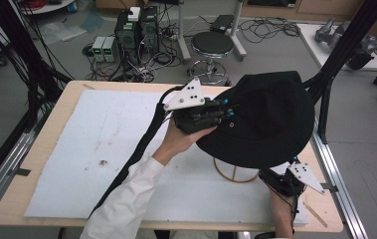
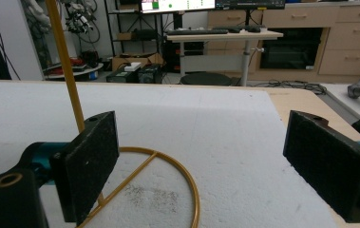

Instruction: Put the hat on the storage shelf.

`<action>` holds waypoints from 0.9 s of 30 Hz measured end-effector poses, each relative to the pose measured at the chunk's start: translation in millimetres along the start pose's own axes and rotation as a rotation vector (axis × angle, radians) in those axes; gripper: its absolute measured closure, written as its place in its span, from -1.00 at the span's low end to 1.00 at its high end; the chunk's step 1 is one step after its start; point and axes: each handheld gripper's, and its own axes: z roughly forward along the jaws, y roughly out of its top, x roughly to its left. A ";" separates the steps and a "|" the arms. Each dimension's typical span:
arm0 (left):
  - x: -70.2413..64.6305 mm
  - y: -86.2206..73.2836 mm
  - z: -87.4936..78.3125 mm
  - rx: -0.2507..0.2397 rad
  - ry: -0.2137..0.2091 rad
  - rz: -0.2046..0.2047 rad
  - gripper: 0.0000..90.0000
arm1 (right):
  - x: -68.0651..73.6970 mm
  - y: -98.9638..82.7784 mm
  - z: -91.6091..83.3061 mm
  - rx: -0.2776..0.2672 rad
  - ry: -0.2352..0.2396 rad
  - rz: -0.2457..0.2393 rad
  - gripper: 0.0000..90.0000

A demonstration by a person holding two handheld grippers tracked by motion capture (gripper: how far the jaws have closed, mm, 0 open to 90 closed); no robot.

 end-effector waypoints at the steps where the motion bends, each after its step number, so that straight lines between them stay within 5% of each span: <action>1: 0.5 -0.7 2.5 0.009 0.002 0.003 0.95 | 0.1 0.0 0.0 0.001 0.001 0.001 -0.76; 6: 4.9 -4.0 12.6 0.061 0.013 0.008 0.94 | 0.1 0.0 -0.1 0.000 0.003 0.005 -0.76; 27: 7.4 -13.4 23.7 0.129 0.016 -0.024 0.92 | -0.2 -0.2 0.1 0.003 0.007 0.005 -0.76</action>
